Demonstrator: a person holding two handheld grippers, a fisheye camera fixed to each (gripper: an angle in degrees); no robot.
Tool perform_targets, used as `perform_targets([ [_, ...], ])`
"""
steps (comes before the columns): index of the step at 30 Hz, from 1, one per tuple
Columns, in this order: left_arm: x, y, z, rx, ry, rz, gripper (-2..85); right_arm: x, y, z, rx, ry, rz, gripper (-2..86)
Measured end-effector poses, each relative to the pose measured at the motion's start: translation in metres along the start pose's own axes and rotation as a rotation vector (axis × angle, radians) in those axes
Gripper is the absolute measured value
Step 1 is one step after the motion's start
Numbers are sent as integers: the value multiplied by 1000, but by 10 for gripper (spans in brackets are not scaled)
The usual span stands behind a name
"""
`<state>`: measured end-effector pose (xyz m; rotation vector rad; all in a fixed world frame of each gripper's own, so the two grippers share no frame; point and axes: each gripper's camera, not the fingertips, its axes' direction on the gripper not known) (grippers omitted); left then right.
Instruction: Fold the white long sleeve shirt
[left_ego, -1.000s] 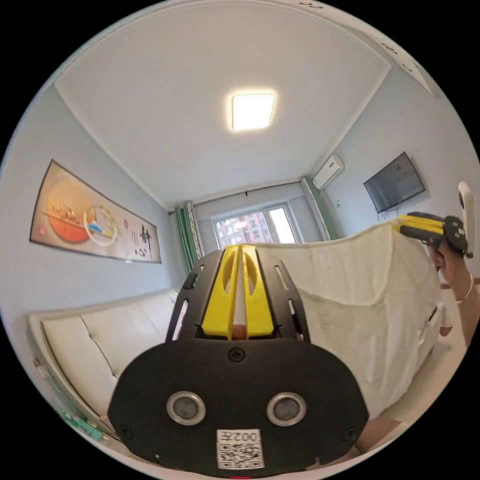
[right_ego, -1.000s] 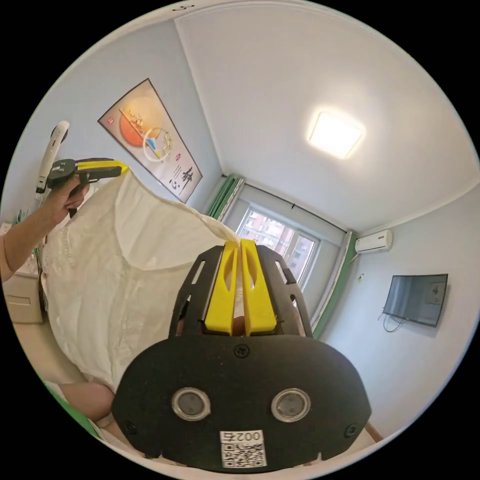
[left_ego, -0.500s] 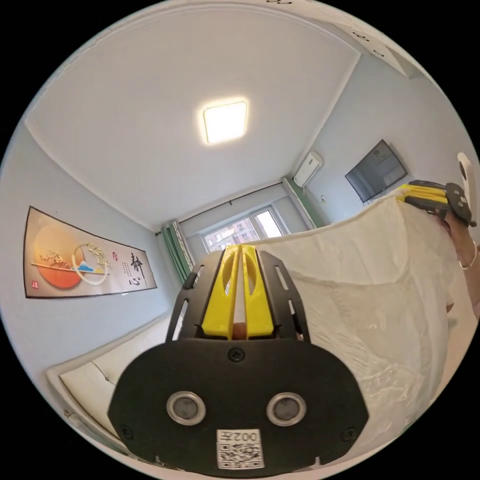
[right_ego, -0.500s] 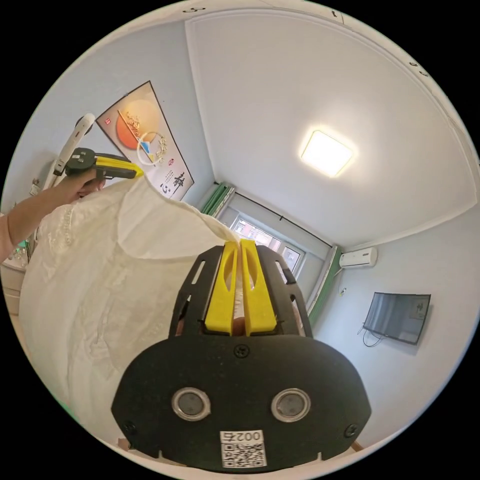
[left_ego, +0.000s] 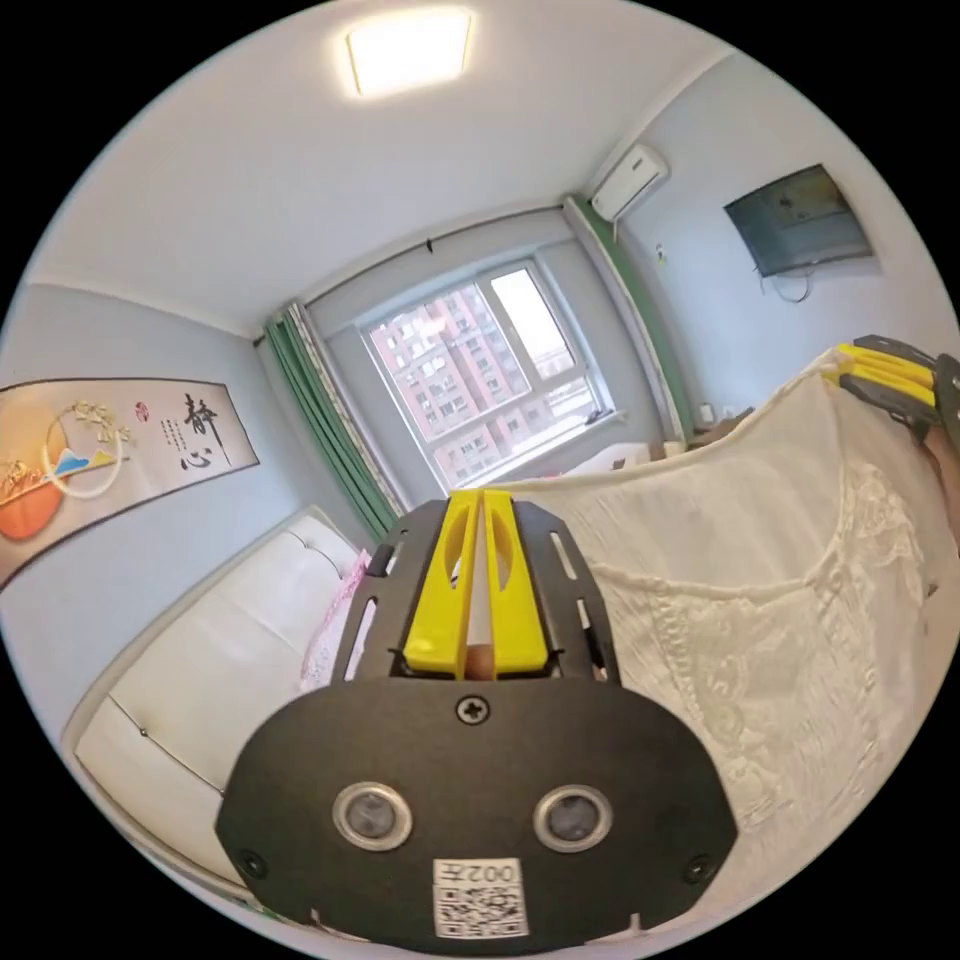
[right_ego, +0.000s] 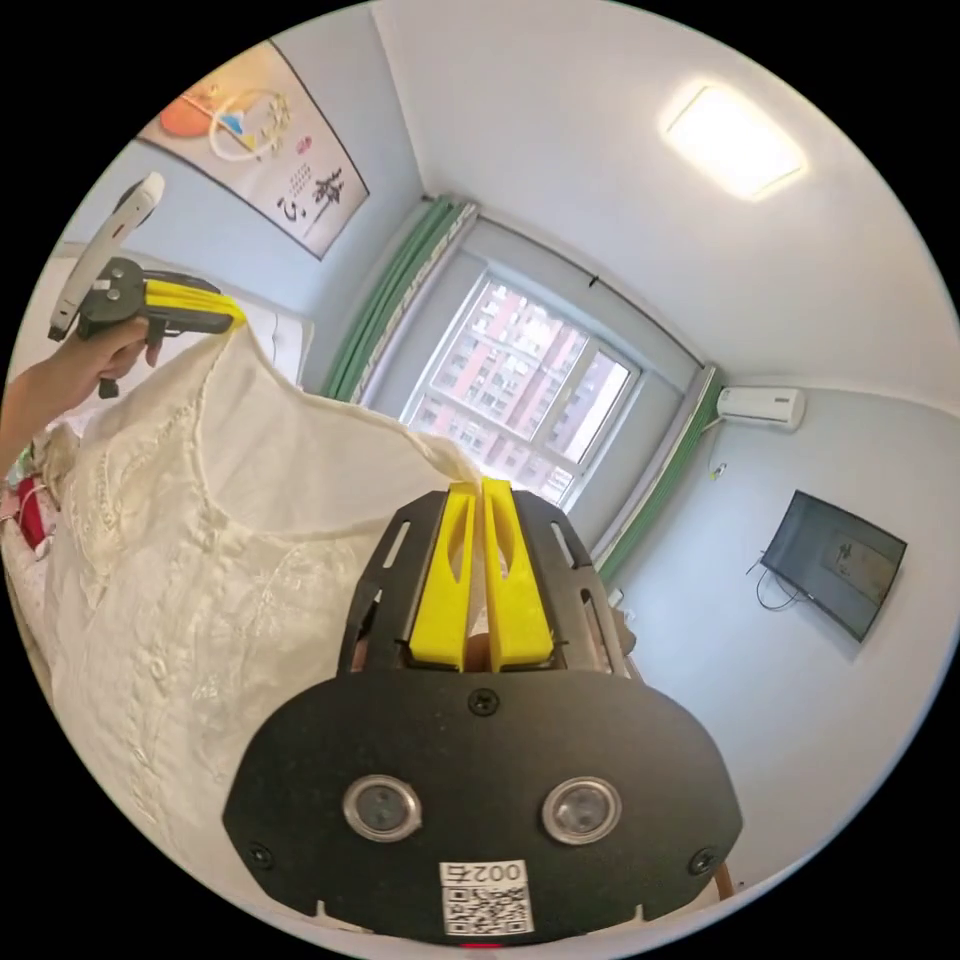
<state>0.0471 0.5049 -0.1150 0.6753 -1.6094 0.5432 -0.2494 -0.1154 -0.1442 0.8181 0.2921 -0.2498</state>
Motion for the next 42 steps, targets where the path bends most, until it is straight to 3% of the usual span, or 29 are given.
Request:
perform_targets([
  [4,11,9,178,-177,12,-13,-7,-60,36,176,-123,31,-41,-7],
  [8,25,49,315,-376,100,-59,10,-110,99,311,-306,-75,18,1],
  [12,32,120,425,-567,191,-138,47,-138,172,371,-433,-202,121,56],
  [16,-6,172,469,-639,265,-290,59,-137,242,376,-455,-244,185,106],
  [20,-72,192,469,-622,255,-472,40,-105,286,337,-461,-275,274,99],
  [25,-140,206,424,-603,237,-449,21,-77,336,241,-442,-371,344,84],
  [31,-159,290,322,-606,334,-394,20,-86,415,54,-348,-374,281,85],
  [35,-174,357,260,-607,355,-505,23,-106,473,-67,-337,-268,310,82],
  [39,-187,406,206,-542,478,-695,42,-118,501,-132,-399,-251,379,79],
  [42,-183,413,191,-503,535,-709,51,-127,501,-164,-399,-288,399,80],
])
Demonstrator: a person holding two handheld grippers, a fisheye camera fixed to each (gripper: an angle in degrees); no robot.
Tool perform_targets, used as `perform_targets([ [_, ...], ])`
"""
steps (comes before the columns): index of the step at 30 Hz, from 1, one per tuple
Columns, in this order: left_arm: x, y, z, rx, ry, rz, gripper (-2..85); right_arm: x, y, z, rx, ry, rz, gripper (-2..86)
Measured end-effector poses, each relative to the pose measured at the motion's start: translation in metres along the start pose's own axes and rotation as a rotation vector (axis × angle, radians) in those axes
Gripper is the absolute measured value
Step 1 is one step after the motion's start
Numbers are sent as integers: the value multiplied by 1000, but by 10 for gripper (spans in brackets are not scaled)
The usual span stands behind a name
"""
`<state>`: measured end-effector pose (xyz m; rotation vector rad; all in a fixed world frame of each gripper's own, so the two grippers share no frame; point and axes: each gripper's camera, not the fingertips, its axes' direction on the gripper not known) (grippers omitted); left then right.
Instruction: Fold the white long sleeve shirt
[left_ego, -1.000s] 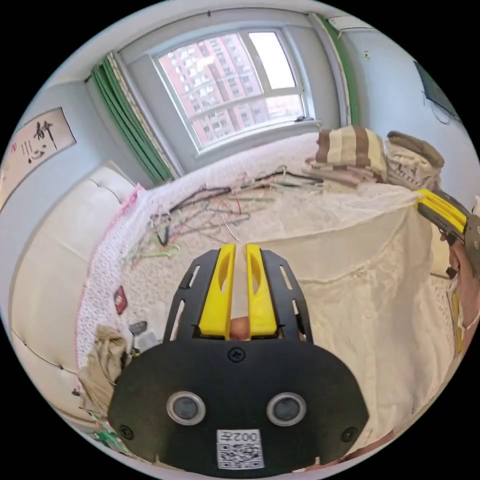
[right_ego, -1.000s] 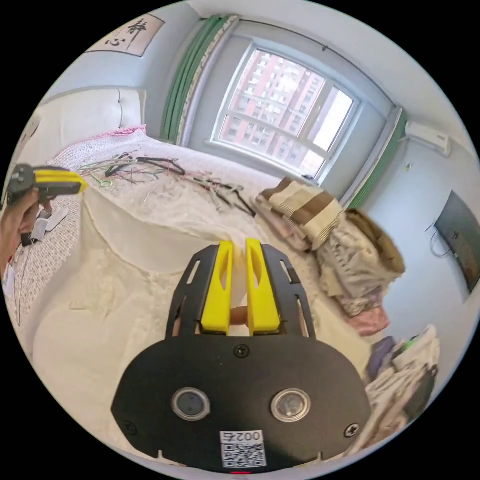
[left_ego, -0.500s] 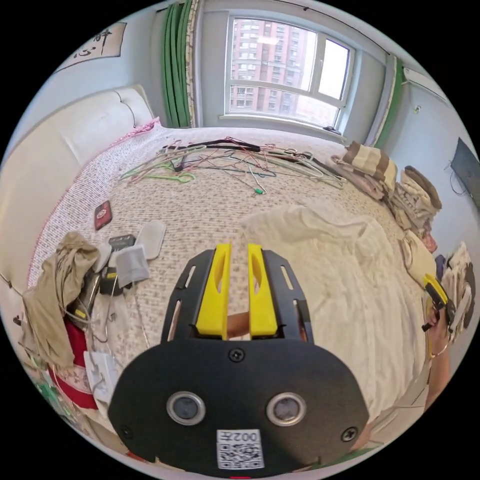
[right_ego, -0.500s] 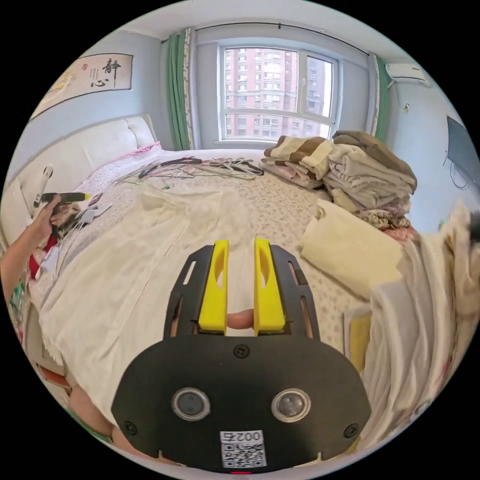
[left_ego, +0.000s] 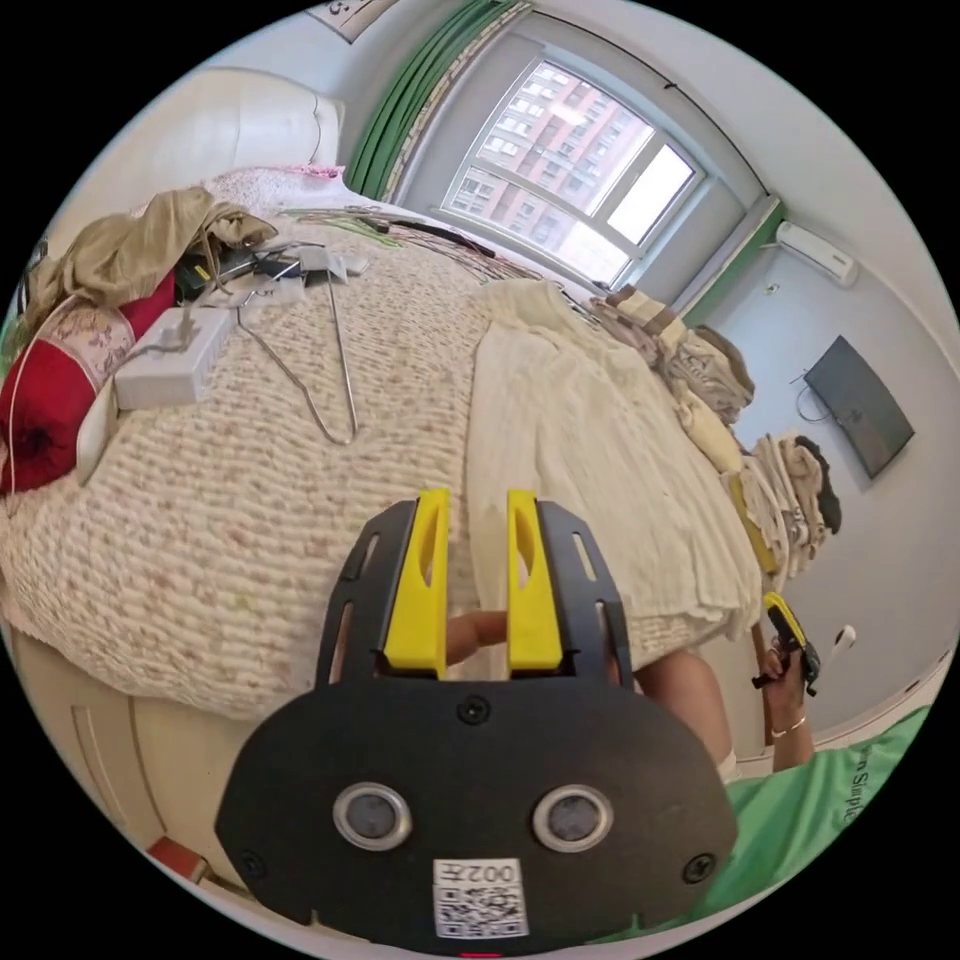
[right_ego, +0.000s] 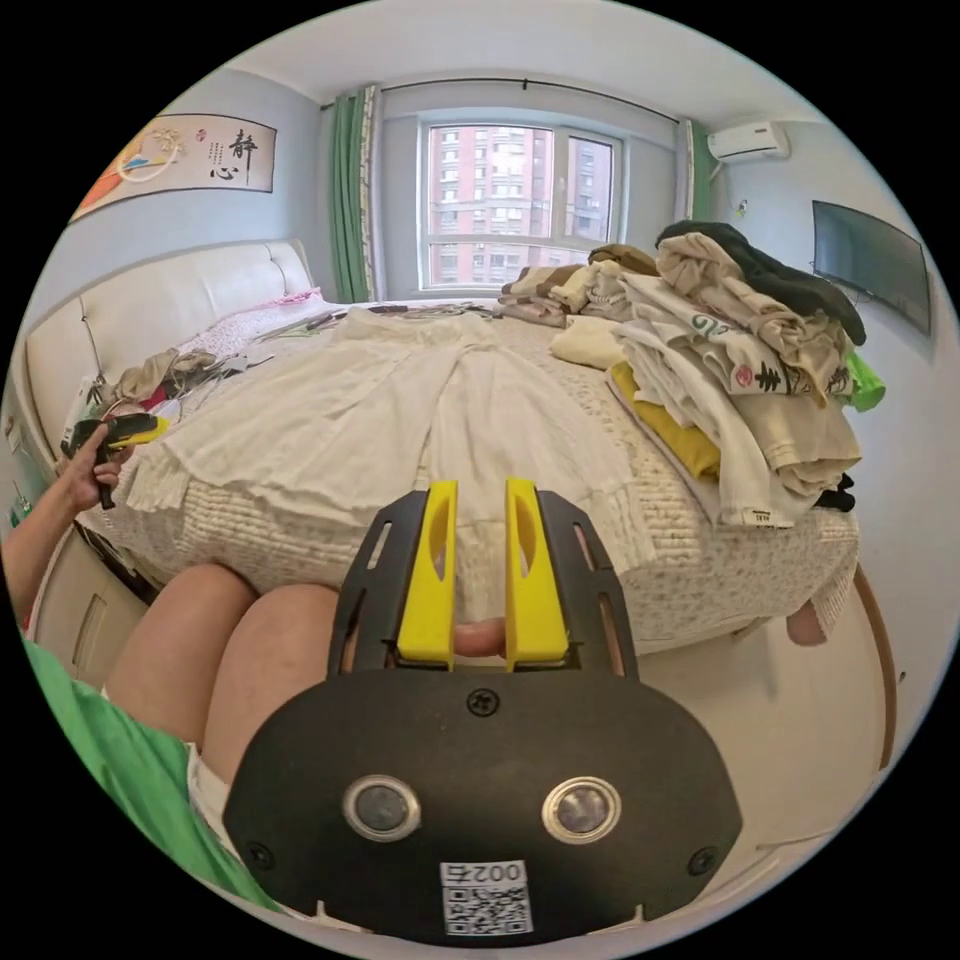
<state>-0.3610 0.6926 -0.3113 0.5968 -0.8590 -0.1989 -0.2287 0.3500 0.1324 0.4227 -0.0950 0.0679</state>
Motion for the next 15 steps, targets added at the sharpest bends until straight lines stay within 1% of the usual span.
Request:
perform_targets([
  [5,18,0,13,-36,-41,55,57,-40,-9,-30,48,-77,-48,83],
  [7,22,-4,25,-78,-131,51,47,-52,-13,-35,56,-97,-55,83],
  [10,21,-13,25,-83,-164,26,36,-70,-16,-40,30,-134,-71,83],
  [11,20,-16,23,-81,-170,21,30,-78,-16,-43,18,-136,-88,83],
  [15,20,-50,-6,-4,-306,56,-5,-97,-7,-54,5,-120,-130,80],
])
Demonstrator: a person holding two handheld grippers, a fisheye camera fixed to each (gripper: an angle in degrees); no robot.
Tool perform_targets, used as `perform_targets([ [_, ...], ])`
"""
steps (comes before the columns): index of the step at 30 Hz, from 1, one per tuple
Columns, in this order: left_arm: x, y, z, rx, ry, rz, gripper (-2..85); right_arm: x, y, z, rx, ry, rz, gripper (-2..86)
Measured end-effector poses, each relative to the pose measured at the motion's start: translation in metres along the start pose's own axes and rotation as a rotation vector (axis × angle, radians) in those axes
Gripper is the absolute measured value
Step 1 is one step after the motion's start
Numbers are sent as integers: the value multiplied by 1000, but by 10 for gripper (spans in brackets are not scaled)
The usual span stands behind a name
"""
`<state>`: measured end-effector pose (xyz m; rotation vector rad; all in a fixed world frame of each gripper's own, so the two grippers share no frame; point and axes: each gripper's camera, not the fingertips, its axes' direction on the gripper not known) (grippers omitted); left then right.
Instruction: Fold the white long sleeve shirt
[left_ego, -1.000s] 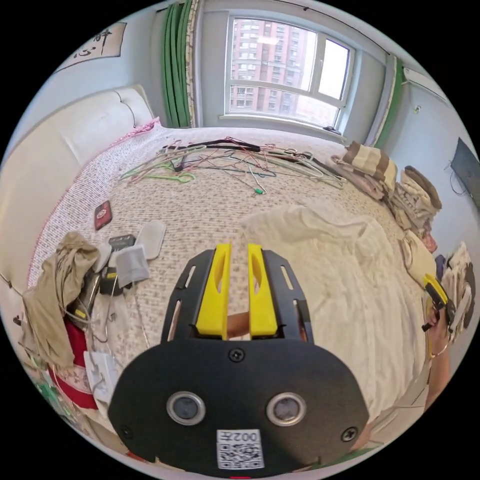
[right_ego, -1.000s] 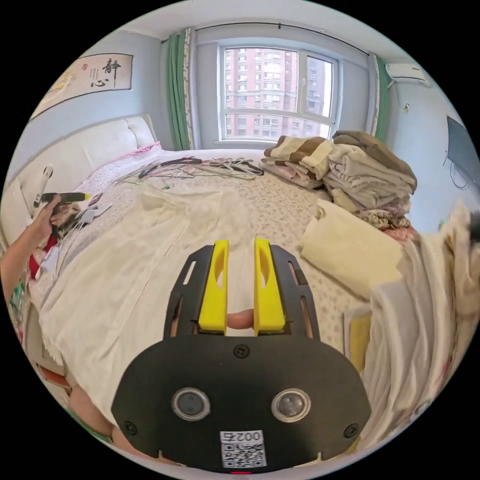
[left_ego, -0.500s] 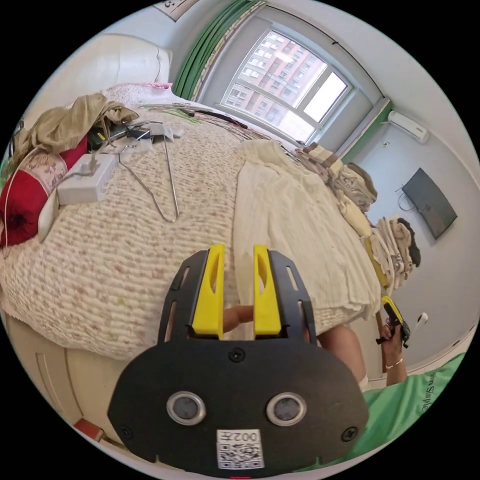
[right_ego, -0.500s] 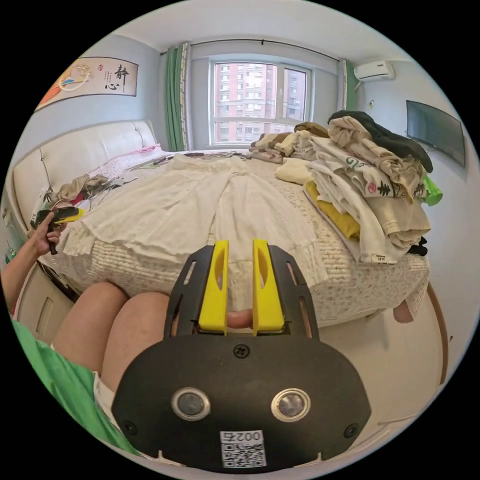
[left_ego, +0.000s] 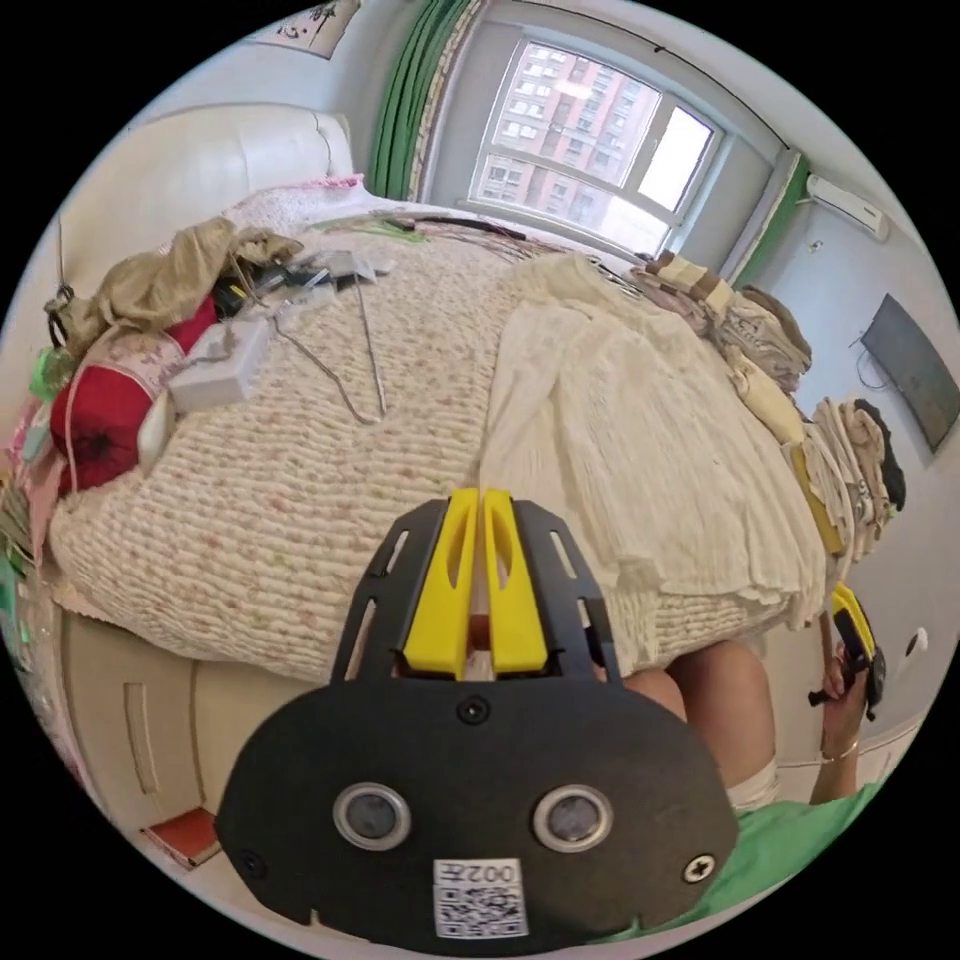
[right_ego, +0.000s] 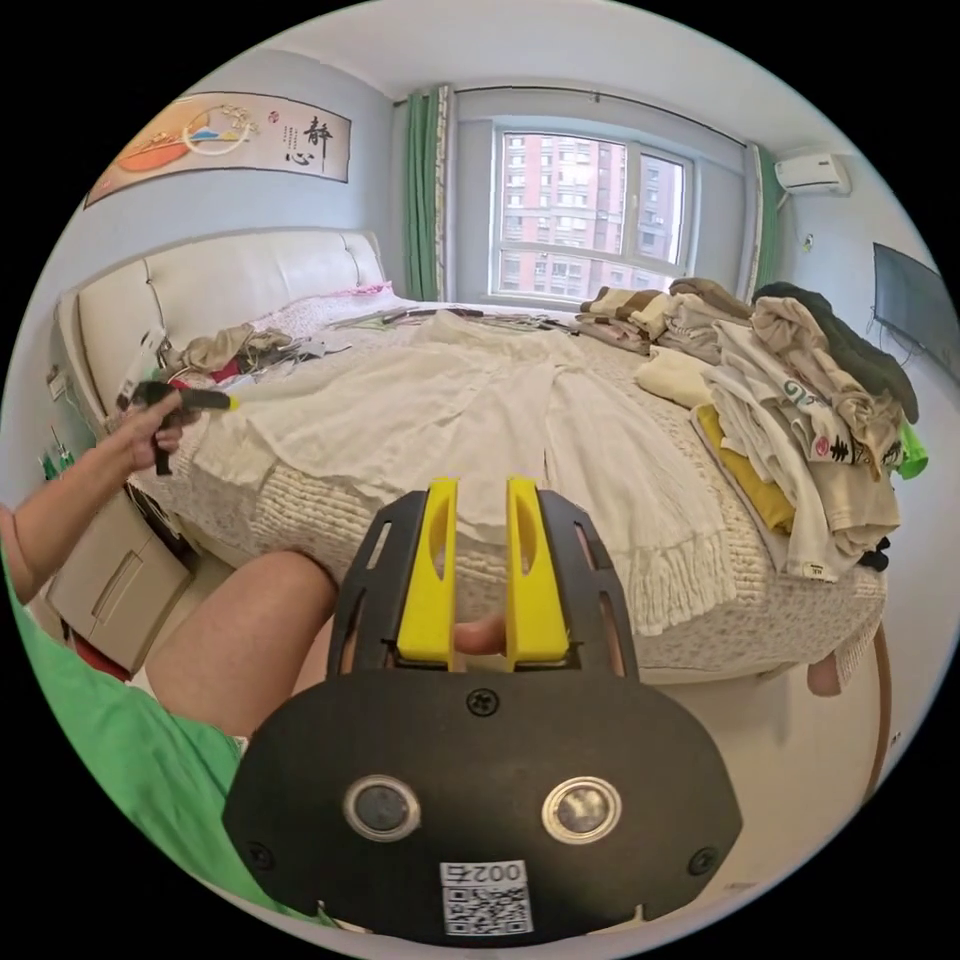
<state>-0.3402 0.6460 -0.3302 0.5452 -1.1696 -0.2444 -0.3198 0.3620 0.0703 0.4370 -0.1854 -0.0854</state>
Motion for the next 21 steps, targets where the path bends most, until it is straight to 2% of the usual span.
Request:
perform_targets([
  [5,-18,-51,-44,118,-189,74,-9,-10,14,-15,-43,31,-4,76],
  [10,-61,-109,-53,104,-529,82,-9,-11,18,-28,-67,23,29,71],
  [14,-103,-123,-28,-41,-591,14,-5,-25,17,-34,-89,9,13,69],
  [16,-126,-111,-20,-81,-582,-90,-1,-34,17,-37,-89,15,-8,67],
  [21,-126,-59,-35,39,-513,-181,8,-44,18,-42,-96,5,-23,69],
])
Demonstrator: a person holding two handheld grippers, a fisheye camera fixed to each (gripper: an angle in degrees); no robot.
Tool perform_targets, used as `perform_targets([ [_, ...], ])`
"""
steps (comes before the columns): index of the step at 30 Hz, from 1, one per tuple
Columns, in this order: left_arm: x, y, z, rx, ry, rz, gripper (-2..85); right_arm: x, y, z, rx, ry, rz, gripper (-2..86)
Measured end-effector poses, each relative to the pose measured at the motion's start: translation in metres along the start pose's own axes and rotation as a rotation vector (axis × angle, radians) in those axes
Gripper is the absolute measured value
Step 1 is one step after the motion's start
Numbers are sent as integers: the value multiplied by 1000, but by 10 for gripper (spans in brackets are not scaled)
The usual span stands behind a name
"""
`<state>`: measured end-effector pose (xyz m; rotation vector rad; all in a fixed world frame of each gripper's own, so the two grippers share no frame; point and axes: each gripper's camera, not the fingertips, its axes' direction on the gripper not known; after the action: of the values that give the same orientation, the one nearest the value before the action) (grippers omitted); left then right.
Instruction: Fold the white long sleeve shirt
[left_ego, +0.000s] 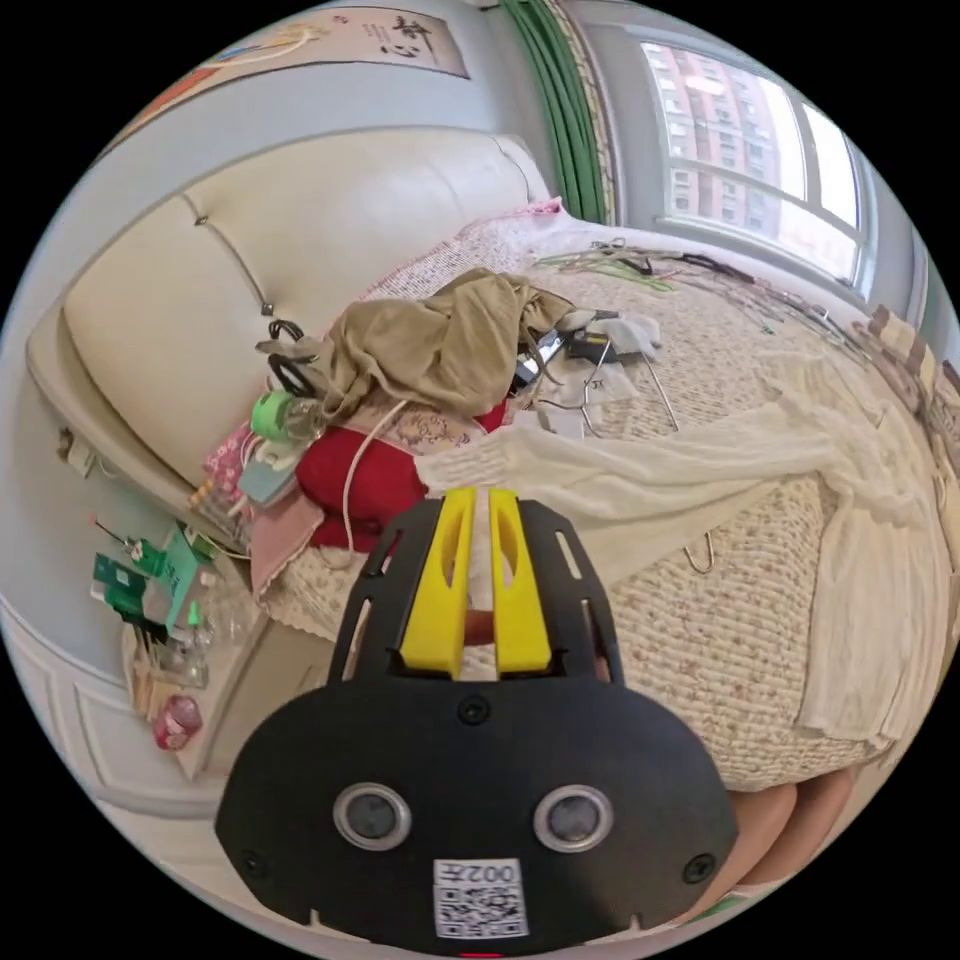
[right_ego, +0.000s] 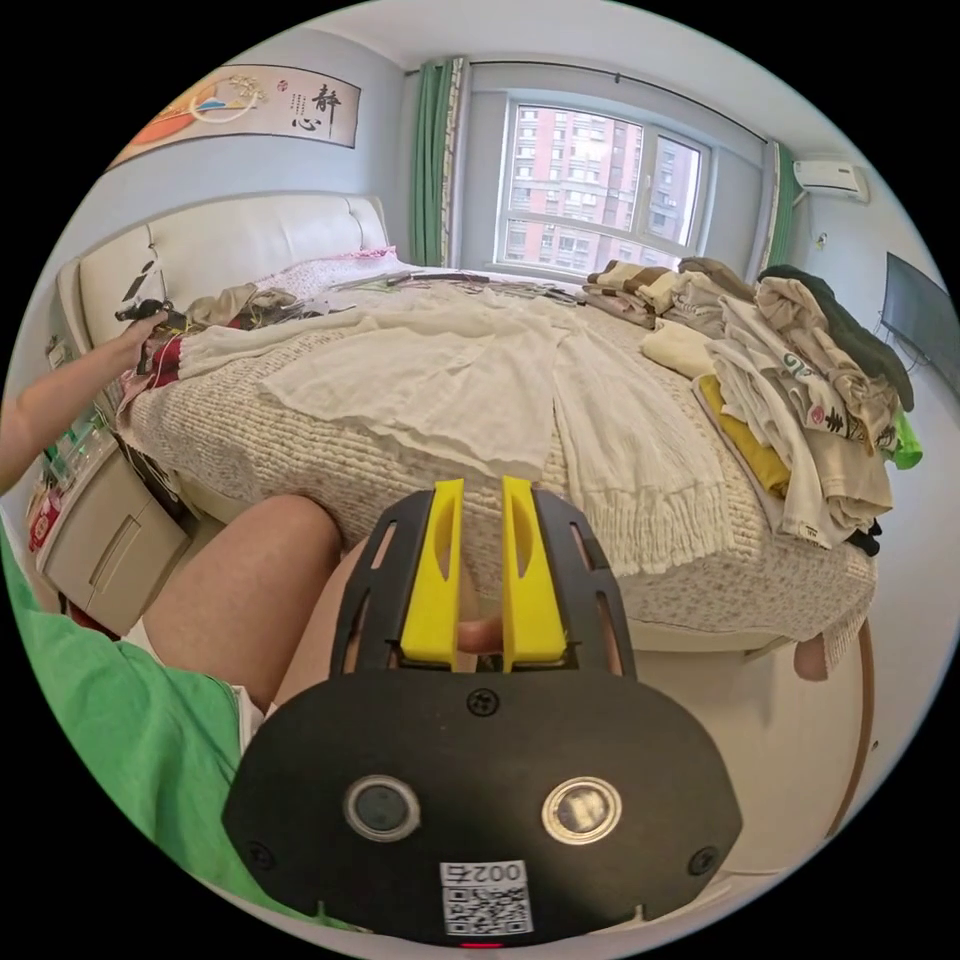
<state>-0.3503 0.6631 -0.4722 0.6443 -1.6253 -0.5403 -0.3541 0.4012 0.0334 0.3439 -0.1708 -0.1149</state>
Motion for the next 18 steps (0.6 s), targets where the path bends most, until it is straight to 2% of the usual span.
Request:
perform_targets([
  [2,13,26,-20,76,110,57,12,-1,-2,1,-9,-7,-6,80],
  [6,70,102,-66,212,503,349,41,0,-10,7,-7,23,-9,111],
  [9,100,152,-74,228,672,409,57,4,-19,19,-23,33,-7,118],
  [11,114,175,-72,226,698,431,69,9,-25,28,-37,46,8,119],
  [15,120,216,-70,305,682,345,110,15,-30,35,-48,51,26,119],
  [18,132,233,-70,322,631,415,126,17,-31,39,-60,45,34,119],
])
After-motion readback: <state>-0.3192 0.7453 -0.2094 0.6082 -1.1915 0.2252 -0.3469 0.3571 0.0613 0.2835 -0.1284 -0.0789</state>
